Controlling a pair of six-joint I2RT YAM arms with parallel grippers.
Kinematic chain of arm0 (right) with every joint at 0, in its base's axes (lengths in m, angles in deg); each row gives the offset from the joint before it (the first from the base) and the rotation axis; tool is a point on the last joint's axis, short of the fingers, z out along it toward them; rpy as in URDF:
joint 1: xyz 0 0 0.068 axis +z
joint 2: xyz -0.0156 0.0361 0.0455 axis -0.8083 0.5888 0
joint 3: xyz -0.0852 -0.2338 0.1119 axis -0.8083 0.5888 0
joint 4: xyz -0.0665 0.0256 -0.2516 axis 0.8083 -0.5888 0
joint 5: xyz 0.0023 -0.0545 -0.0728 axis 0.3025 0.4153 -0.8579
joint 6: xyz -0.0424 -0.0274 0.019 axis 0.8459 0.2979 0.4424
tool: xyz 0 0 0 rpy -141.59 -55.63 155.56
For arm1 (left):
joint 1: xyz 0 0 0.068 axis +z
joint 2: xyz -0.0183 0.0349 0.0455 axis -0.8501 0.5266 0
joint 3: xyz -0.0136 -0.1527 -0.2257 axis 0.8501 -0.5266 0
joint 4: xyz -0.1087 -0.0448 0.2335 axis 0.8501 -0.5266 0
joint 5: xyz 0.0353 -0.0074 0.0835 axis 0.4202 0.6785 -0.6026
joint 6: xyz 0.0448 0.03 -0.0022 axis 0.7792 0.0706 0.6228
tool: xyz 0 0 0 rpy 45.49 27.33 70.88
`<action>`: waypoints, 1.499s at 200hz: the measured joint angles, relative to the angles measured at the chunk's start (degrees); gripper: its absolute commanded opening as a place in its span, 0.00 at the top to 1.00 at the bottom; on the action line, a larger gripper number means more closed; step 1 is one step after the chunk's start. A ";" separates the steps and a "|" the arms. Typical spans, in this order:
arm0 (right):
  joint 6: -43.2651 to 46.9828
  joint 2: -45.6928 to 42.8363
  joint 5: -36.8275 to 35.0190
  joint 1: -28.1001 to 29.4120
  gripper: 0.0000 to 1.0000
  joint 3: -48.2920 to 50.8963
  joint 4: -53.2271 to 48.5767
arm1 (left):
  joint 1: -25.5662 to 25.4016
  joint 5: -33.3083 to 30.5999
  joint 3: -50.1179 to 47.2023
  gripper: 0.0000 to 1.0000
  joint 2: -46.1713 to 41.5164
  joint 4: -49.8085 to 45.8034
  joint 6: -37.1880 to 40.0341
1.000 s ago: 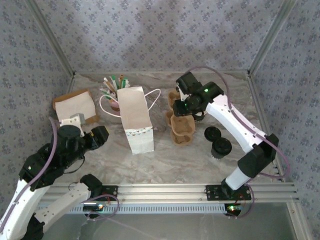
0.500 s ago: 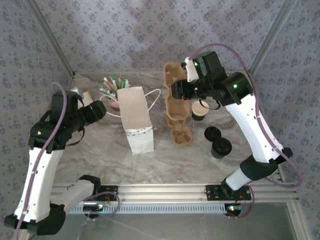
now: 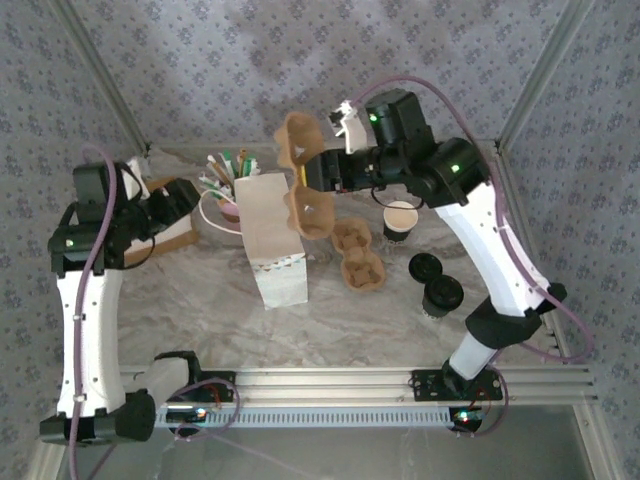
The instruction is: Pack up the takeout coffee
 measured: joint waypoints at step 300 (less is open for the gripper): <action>-0.87 16.13 -9.42 9.42 0.61 -0.11 -0.96 | 3.52 8.92 1.16 0.28 11.43 6.91 1.03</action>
